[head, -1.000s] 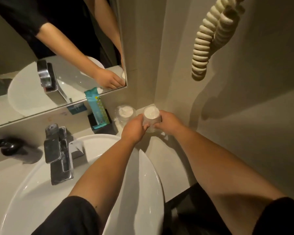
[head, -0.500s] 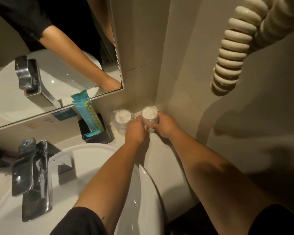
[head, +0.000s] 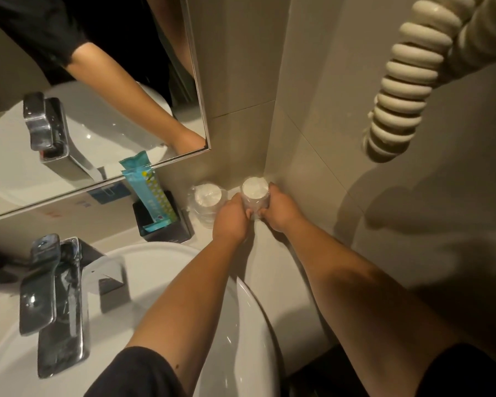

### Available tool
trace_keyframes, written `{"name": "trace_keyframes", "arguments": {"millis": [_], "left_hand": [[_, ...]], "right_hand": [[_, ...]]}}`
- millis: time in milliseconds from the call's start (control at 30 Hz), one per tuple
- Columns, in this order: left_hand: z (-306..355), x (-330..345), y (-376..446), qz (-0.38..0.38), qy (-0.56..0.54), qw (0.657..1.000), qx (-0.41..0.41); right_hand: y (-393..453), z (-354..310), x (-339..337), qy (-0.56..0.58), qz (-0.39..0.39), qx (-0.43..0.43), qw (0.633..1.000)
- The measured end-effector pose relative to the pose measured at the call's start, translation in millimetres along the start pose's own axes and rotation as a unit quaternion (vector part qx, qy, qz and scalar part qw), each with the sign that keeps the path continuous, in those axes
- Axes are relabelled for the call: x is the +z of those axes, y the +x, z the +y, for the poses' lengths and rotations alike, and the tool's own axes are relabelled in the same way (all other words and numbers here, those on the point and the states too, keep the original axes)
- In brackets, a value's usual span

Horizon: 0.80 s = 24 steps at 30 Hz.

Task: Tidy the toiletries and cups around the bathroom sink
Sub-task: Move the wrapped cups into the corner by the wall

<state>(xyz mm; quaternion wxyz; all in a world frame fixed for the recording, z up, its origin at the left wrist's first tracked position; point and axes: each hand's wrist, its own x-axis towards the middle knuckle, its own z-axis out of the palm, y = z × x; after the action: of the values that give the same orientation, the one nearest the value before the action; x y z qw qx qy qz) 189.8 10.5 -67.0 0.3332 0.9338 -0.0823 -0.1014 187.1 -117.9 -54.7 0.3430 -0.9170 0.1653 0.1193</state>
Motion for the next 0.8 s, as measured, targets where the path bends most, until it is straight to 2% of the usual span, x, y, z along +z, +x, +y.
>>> {"name": "trace_keyframes", "arguments": {"millis": [333, 533, 700, 800], "left_hand": [[16.9, -14.7, -21.6, 0.006, 0.027, 1.000, 0.012], [29.4, -34.9, -48.9, -0.003, 0.047, 0.998, 0.040], [29.7, -55.8, -78.4, -0.035, 0.175, 0.980, 0.086], [28.8, -66.6, -103.0, -0.027, 0.249, 0.961, 0.120]], "right_hand": [[-27.3, -6.7, -17.2, -0.029, 0.017, 0.018, 0.999], [-65.9, -12.3, -38.7, -0.101, 0.019, 0.008, 0.995], [-111.2, -11.3, -49.3, -0.154, 0.008, -0.042, 0.987], [-138.8, -10.6, -51.7, -0.216, -0.005, -0.064, 0.974]]}}
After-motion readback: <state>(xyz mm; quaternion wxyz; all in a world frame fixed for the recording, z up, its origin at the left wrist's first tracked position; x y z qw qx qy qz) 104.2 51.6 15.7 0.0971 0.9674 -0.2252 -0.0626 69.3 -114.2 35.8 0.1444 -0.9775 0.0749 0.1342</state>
